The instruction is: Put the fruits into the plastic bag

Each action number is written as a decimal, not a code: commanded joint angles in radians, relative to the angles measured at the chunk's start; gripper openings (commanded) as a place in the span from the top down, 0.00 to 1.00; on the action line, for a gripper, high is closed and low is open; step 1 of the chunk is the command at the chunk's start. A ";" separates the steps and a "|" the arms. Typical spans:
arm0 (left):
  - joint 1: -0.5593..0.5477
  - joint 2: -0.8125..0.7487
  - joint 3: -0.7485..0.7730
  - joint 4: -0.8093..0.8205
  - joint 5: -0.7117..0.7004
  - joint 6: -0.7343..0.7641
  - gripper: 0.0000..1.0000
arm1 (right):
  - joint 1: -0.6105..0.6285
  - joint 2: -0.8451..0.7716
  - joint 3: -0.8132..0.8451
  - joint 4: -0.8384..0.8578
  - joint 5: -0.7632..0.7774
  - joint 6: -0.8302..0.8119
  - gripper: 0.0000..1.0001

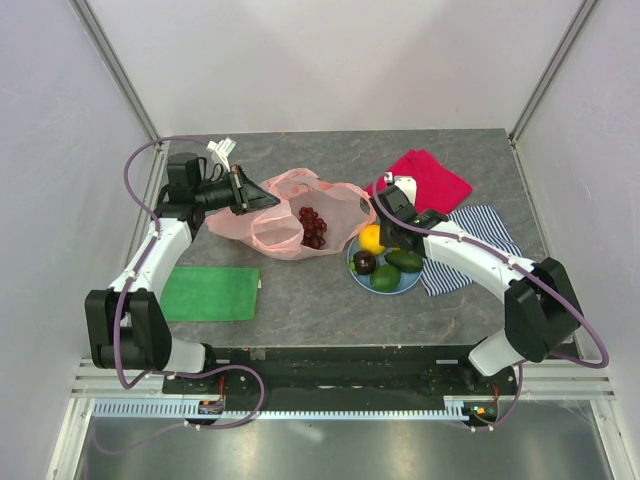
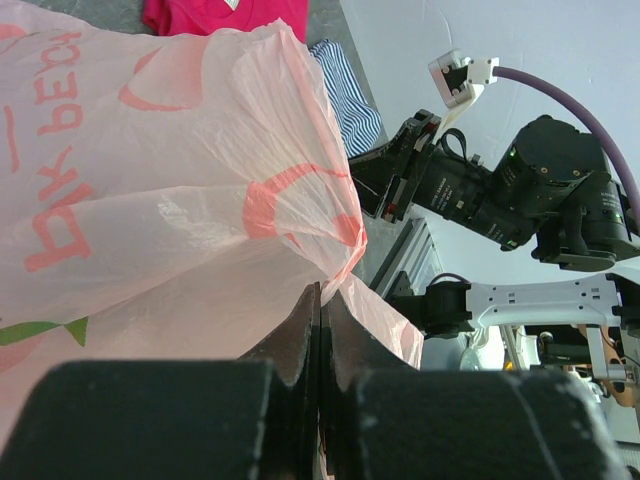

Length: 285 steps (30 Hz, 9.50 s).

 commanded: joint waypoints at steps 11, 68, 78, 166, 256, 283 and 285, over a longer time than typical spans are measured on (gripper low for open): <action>0.004 -0.011 0.024 0.005 0.009 0.039 0.98 | -0.002 0.036 0.006 0.014 0.018 0.012 0.75; 0.003 -0.016 0.021 0.008 0.023 0.037 0.99 | 0.014 -0.310 0.119 -0.026 -0.138 -0.095 1.00; 0.003 -0.019 0.018 0.016 0.023 0.039 0.99 | 0.113 -0.249 0.096 0.185 -0.410 -0.203 1.00; -0.002 -0.023 0.013 0.019 0.009 0.044 0.98 | -0.060 0.021 0.196 0.093 -0.143 -0.266 0.29; -0.333 -0.663 -0.452 -0.120 -0.377 -0.010 0.81 | -0.133 0.308 0.364 0.128 -0.324 -0.163 1.00; -0.014 -0.238 0.234 -0.312 -0.509 0.278 0.98 | -0.140 0.265 0.946 -0.136 -0.205 -0.365 1.00; -0.008 -0.221 0.223 -0.308 -0.505 0.295 0.98 | -0.140 0.274 0.940 -0.136 -0.214 -0.356 1.00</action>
